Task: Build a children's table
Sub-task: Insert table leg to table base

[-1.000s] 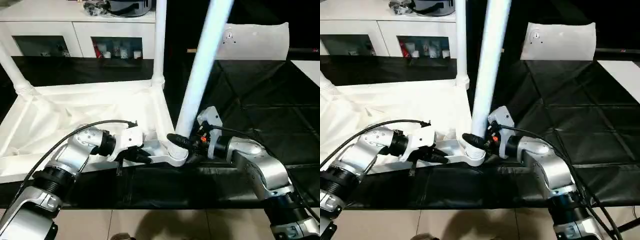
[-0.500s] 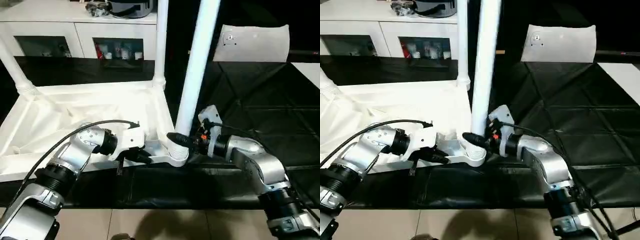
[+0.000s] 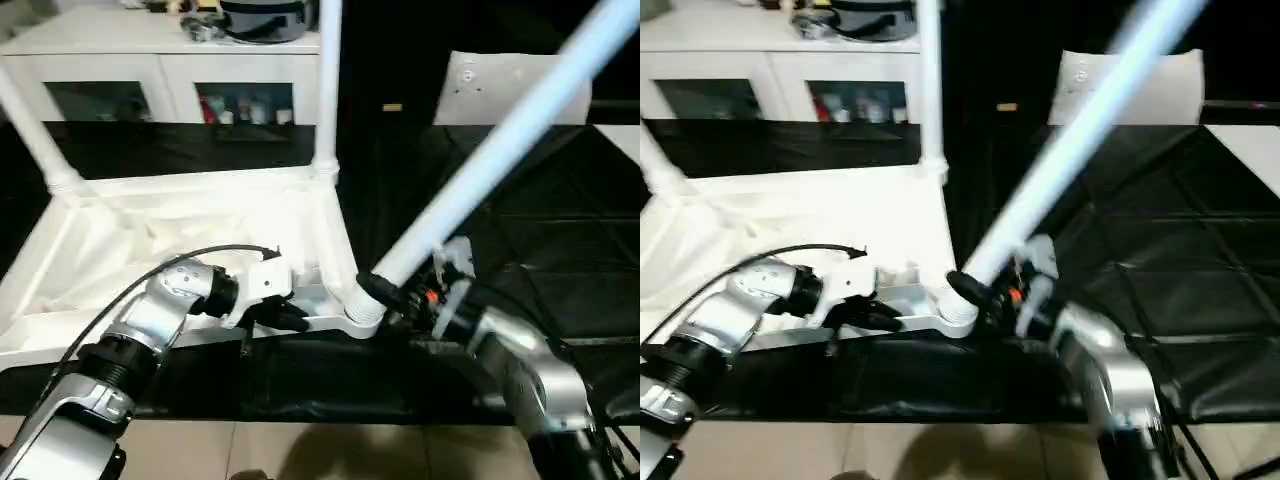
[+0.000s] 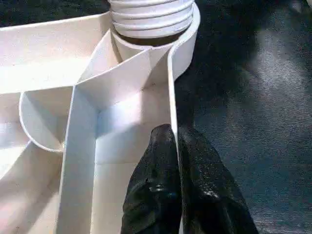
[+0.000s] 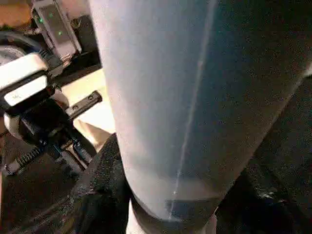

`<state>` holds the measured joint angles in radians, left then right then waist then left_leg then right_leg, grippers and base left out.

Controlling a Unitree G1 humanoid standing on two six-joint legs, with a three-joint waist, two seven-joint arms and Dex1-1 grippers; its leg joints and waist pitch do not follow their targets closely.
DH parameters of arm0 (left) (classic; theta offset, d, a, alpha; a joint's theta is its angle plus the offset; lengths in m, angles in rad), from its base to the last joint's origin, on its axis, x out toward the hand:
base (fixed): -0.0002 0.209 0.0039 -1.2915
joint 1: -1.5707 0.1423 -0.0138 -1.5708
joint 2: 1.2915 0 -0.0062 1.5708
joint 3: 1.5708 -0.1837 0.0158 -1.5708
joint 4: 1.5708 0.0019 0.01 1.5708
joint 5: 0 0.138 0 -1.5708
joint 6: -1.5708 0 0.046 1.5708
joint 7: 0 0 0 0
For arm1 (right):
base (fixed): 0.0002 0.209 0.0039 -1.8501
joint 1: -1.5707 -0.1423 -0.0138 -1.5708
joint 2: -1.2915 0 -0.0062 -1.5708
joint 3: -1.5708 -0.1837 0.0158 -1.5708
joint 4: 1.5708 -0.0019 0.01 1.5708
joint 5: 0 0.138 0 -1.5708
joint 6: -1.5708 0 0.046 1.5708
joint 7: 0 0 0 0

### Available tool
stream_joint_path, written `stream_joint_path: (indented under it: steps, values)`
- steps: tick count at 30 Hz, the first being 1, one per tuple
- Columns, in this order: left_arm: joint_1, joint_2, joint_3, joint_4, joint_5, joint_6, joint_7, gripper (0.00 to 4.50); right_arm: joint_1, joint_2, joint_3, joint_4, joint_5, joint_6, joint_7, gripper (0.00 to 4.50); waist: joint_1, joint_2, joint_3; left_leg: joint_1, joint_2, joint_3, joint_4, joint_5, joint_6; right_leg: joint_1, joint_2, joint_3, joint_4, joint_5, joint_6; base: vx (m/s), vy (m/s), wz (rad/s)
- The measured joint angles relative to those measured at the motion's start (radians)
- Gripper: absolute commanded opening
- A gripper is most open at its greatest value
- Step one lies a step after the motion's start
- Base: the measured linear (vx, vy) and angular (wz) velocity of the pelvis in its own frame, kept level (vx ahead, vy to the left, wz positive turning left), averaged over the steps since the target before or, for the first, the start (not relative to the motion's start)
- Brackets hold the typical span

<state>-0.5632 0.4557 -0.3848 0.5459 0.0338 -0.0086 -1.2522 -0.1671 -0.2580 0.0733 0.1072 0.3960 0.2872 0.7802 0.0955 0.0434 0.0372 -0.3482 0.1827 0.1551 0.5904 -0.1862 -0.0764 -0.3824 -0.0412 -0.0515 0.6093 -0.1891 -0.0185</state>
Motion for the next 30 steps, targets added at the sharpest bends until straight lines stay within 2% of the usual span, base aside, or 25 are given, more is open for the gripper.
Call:
stream_joint_path:
  steps: [3,7,12,13,16,24,28,30]
  values:
    - [0.0,-0.001,-0.01,0.0,0.001,-0.014,0.0,0.0,0.006,-0.031,0.039,-0.022,-0.05,-0.042,0.006,1.89,-0.002,0.001,-0.001,0.0,-0.003,0.0,0.0,-0.001,0.001,0.001,-0.004,0.0,0.0,-0.002,0.003,0.0,0.0,0.0]
    - [-0.001,0.006,-0.018,0.001,0.009,-0.035,-0.012,0.0,-0.023,-0.069,0.094,-0.026,-0.121,-0.081,0.039,1.89,-0.006,-0.005,-0.005,0.0,-0.005,0.0,-0.002,-0.001,0.002,0.001,-0.006,0.0,0.0,-0.003,0.004,0.0,0.0,0.0]
    - [-0.009,0.018,-0.036,0.001,0.029,-0.056,-0.019,0.0,-0.084,-0.097,0.134,0.017,-0.148,-0.09,0.094,1.89,-0.012,-0.011,-0.006,0.0,-0.006,0.0,-0.006,-0.001,0.002,0.001,-0.006,0.0,0.0,-0.003,0.004,0.0,0.0,0.0]
    - [-0.016,0.02,-0.043,0.003,0.032,-0.062,-0.021,0.0,-0.102,-0.106,0.143,0.028,-0.156,-0.093,0.117,1.89,-0.011,-0.015,-0.005,0.0,-0.006,0.0,-0.007,-0.001,0.002,0.001,-0.006,-0.001,0.0,-0.004,0.004,0.0,0.0,0.0]
    - [-0.03,0.026,-0.051,0.017,0.039,-0.086,-0.042,0.0,-0.127,-0.126,0.164,0.04,-0.16,-0.093,0.172,1.89,-0.009,-0.024,-0.006,0.001,-0.006,-0.001,-0.011,-0.001,0.002,0.001,-0.007,-0.003,-0.003,-0.004,0.004,0.0,0.0,0.0]
    - [-0.09,0.034,-0.097,0.068,0.066,-0.159,-0.123,0.0,-0.143,-0.156,0.19,0.03,-0.153,-0.072,0.297,1.89,-0.006,-0.034,-0.012,0.0,-0.006,0.0,-0.021,-0.001,0.002,0.011,-0.011,-0.011,-0.016,-0.008,0.001,0.0,0.0,0.0]
    - [-0.127,0.029,-0.116,0.113,0.084,-0.187,-0.132,0.0,-0.143,-0.153,0.203,0.026,-0.153,-0.071,0.307,1.89,-0.007,-0.034,-0.012,0.014,-0.007,0.004,-0.03,-0.001,0.002,0.021,-0.014,-0.013,-0.016,-0.019,0.005,0.014,0.0,0.01]
    - [-0.15,0.025,-0.127,0.144,0.095,-0.208,-0.133,0.0,-0.143,-0.147,0.204,0.026,-0.155,-0.071,0.307,1.89,-0.006,-0.033,-0.012,0.016,-0.007,0.005,-0.035,-0.001,0.002,0.022,-0.014,-0.013,-0.016,-0.021,0.005,0.0,0.0,0.0]
